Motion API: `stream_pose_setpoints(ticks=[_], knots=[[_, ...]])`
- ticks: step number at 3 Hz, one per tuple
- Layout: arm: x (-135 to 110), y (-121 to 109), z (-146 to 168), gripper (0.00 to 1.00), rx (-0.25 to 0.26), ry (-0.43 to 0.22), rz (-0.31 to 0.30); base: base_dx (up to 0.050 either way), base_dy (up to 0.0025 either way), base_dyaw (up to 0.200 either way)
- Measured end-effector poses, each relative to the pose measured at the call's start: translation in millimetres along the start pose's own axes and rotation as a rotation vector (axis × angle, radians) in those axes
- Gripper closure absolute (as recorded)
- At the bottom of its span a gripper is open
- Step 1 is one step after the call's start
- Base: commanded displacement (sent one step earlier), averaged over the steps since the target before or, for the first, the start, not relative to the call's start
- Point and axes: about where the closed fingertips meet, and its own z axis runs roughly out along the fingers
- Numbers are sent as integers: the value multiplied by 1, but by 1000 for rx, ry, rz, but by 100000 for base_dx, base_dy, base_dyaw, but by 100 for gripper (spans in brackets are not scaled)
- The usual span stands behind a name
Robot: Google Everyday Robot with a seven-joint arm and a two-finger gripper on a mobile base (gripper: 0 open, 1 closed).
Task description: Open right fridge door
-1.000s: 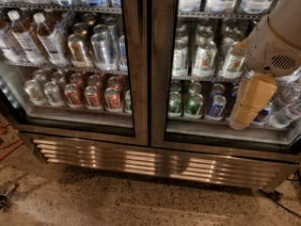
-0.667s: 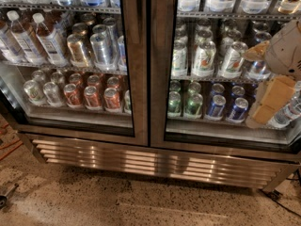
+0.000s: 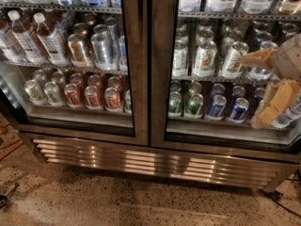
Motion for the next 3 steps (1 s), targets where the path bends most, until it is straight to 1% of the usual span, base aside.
stream_pose_setpoints(ticks=[1, 2, 3], knots=[[-1, 0, 1, 0, 0, 0, 0, 0, 0, 0], [-20, 13, 22, 0, -22, 40, -59, 0, 0, 0], [-49, 40, 56, 0, -59, 117, -161, 0, 0, 0]])
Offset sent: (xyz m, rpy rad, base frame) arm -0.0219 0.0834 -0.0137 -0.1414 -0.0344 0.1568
